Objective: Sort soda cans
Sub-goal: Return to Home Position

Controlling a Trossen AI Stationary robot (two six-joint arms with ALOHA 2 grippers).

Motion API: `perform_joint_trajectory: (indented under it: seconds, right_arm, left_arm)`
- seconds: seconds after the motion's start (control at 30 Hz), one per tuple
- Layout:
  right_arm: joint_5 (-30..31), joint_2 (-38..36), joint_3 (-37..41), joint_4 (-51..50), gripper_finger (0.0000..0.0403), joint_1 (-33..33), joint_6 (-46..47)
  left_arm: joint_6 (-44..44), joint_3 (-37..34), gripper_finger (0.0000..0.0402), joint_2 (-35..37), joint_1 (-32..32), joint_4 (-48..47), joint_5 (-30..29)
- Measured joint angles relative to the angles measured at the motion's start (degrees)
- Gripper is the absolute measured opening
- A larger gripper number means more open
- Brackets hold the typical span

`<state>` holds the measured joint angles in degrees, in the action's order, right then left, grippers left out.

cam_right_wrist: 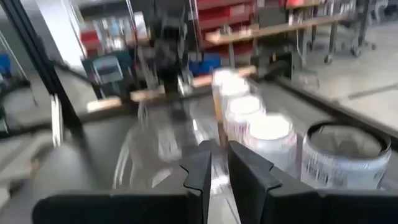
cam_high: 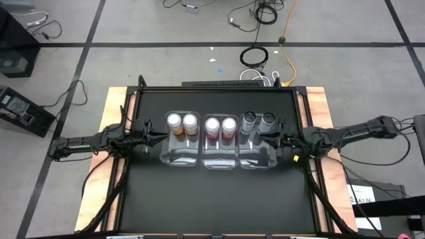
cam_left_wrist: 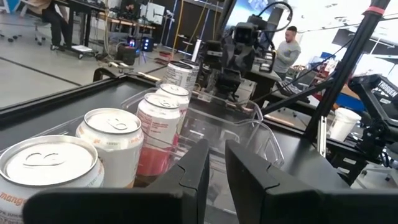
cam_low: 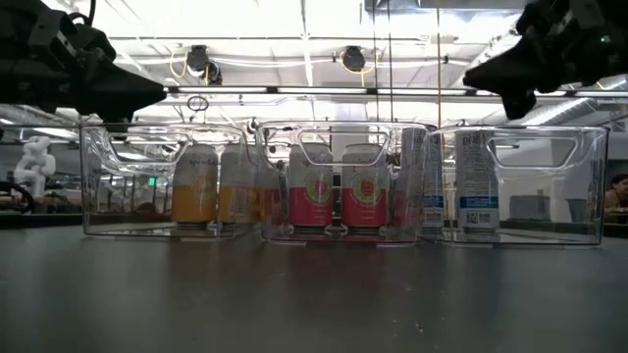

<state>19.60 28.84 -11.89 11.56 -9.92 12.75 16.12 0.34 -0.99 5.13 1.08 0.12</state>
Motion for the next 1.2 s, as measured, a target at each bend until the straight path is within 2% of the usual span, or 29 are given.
perform_joint_trajectory:
  seconds: [0.07, 0.23, 0.5, 0.6, 0.73, 0.83, 1.2]
  right_arm:
    - [-2.47, -1.37, 1.71, 2.66, 0.0047, 2.25, -0.13]
    - [-7.59, -5.3, 5.03, 1.22, 0.0047, 6.02, -0.12]
    - [-7.78, -15.63, 9.72, 0.57, 0.0047, 8.09, 0.0]
    - [-8.93, -19.69, 11.22, -3.43, 0.0047, 7.81, 2.59]
    - [-14.75, -23.74, 10.98, -9.6, 0.0047, 6.89, 5.21]
    - [-16.63, -24.89, 10.99, -10.07, 0.0047, 6.42, 3.33]
    - [-16.33, -25.08, 10.99, -10.08, 0.0047, 6.49, -1.48]
  left_arm:
    - [0.0, 0.0, 0.0063, 0.0, 0.0, -0.04, 0.06]
    - [0.0, 0.0, 0.0063, 0.0, 0.0, -0.06, 0.06]
    - [0.0, 0.0, 0.0063, 0.0, 0.0, -0.09, 0.09]
    - [0.01, 0.0, 0.0063, 0.0, 0.0, -0.09, 0.09]
    - [0.02, -0.02, 0.0063, 0.0, 0.0, -0.09, 0.09]
    - [0.0, -0.02, 0.0063, -0.02, 0.0, -0.09, 0.09]
    - [0.02, -0.02, 0.0063, -0.02, 0.0, -0.09, 0.09]
